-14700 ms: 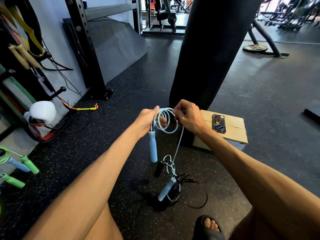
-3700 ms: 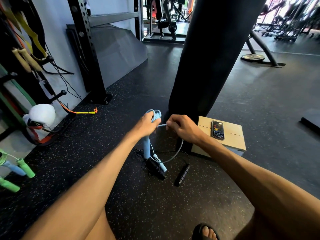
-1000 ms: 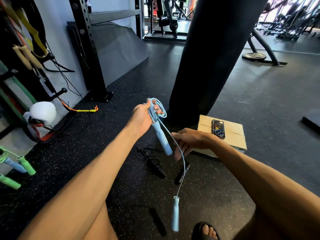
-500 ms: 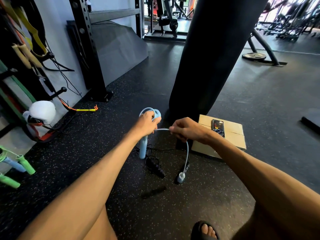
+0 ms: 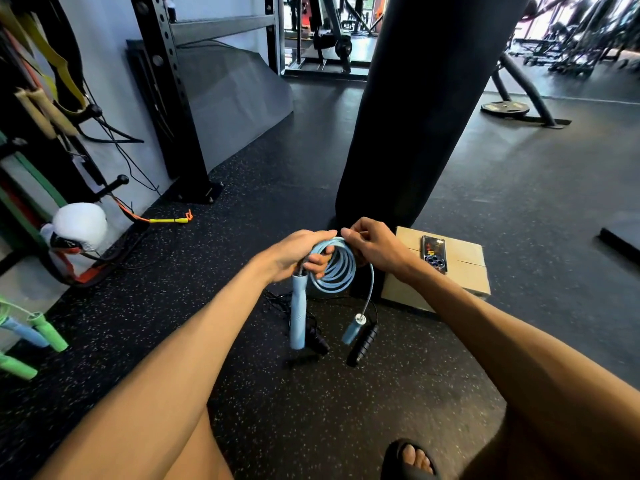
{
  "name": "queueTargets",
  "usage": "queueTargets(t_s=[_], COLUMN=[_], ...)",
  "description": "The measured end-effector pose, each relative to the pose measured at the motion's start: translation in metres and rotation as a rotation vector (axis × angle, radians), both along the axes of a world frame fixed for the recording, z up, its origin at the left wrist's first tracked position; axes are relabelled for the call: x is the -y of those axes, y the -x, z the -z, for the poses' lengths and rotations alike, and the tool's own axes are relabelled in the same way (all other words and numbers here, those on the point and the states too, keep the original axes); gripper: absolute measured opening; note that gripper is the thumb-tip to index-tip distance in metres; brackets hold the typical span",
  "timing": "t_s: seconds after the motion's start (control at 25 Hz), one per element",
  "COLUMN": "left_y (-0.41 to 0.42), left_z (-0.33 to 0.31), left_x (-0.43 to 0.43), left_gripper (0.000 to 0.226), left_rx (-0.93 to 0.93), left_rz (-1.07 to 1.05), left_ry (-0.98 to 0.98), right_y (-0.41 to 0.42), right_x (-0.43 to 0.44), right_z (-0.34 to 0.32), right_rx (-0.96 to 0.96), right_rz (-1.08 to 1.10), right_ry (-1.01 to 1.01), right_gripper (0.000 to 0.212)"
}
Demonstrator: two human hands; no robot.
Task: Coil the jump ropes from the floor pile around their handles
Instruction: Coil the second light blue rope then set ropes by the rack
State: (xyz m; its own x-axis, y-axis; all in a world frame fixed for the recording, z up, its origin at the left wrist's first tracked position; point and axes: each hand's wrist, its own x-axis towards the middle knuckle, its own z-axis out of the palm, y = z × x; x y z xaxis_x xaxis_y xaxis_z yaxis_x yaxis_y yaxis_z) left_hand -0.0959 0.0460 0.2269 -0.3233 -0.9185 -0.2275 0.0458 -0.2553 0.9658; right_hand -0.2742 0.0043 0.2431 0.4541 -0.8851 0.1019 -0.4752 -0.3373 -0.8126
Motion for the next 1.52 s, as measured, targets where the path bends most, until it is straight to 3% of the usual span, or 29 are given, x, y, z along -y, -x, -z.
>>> queueTargets(t_s=[0.12,0.4,0.56,0.76,0.88,1.0,1.12,1.2,1.32,1.52], left_y=[-0.002,-0.01,-0.009,-0.009,-0.007,-0.004,-0.006,-0.007,-0.002,-0.002], left_z=[-0.005,-0.016,-0.019,-0.012,-0.008,0.0,0.011,0.014,0.006,0.004], left_x=[0.001,0.004,0.008,0.018,0.018,0.015,0.013,0.01,0.001,-0.005], left_gripper=[0.039,0.043,0.044,0.029,0.028,0.028,0.014,0.018,0.034,0.044], left_rx=[-0.217,-0.641,-0.738,-0.569,-0.17,0.423,0.701,0.861,0.826,0.335], left_rz=[-0.049,-0.313,-0.476,-0.804,-0.897,-0.788,-0.58,-0.453,-0.285,-0.154], left_ry=[-0.016,-0.032,0.002,0.074,0.208,0.411,0.459,0.433,0.342,0.095], right_y=[0.002,0.011,0.009,0.01,0.004,-0.004,-0.006,-0.006,-0.006,-0.009], right_x=[-0.002,-0.012,-0.022,-0.022,-0.023,-0.022,-0.017,-0.013,-0.008,-0.006], right_z=[-0.002,0.001,-0.003,0.0,0.006,0.007,0.002,-0.001,-0.004,-0.004], right_rx=[0.067,0.051,-0.037,-0.244,-0.31,-0.274,-0.267,-0.24,-0.2,-0.197], right_rz=[0.034,-0.057,-0.127,-0.282,-0.309,-0.304,-0.301,-0.24,-0.145,-0.109], right_ry=[-0.139,-0.445,-0.56,-0.616,-0.524,-0.337,-0.082,0.08,0.251,0.32], right_gripper=[0.038,0.028,0.03,0.03,0.024,0.022,0.02,0.017,0.015,0.014])
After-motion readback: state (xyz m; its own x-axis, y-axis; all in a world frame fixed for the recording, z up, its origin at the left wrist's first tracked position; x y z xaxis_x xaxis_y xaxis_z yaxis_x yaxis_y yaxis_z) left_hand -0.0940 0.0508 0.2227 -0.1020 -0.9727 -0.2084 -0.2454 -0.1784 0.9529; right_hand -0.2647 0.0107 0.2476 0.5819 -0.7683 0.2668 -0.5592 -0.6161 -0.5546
